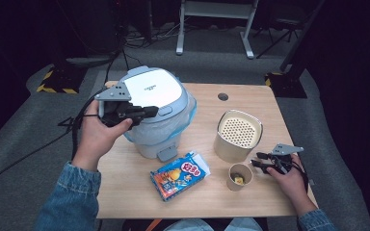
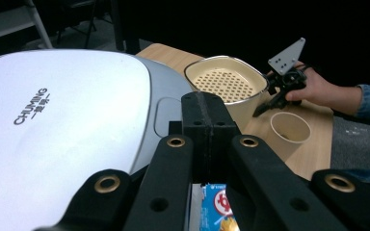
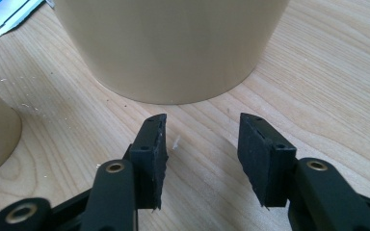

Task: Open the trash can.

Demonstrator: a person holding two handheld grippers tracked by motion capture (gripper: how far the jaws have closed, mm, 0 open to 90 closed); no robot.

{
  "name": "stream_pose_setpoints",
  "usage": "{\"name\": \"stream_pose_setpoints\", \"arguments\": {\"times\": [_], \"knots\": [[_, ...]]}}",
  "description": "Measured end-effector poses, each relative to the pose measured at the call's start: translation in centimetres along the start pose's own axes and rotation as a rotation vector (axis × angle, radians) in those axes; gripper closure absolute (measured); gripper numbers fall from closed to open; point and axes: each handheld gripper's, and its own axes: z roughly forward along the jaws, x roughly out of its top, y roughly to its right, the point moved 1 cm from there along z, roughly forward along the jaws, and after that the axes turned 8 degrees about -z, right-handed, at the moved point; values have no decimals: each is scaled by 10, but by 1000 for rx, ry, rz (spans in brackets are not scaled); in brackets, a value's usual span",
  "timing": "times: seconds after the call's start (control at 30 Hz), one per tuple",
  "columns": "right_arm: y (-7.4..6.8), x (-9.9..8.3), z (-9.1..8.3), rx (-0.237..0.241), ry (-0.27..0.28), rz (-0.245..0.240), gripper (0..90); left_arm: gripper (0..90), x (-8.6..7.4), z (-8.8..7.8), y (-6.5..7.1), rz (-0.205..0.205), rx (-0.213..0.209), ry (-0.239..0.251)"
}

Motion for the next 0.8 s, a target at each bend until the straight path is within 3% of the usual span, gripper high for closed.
{"name": "stream_pose_setpoints", "arguments": {"times": [0.37,0.57,0.8], "knots": [[0,0,0,4,0,-1,529,897,0,30,-6,-11,15,-44],[0,0,0,4,0,-3,524,899,0,32,-8,-23,11,-40],[0,0,0,4,-1,-2,522,900,1,34,-4,-25,34,-65]]}}
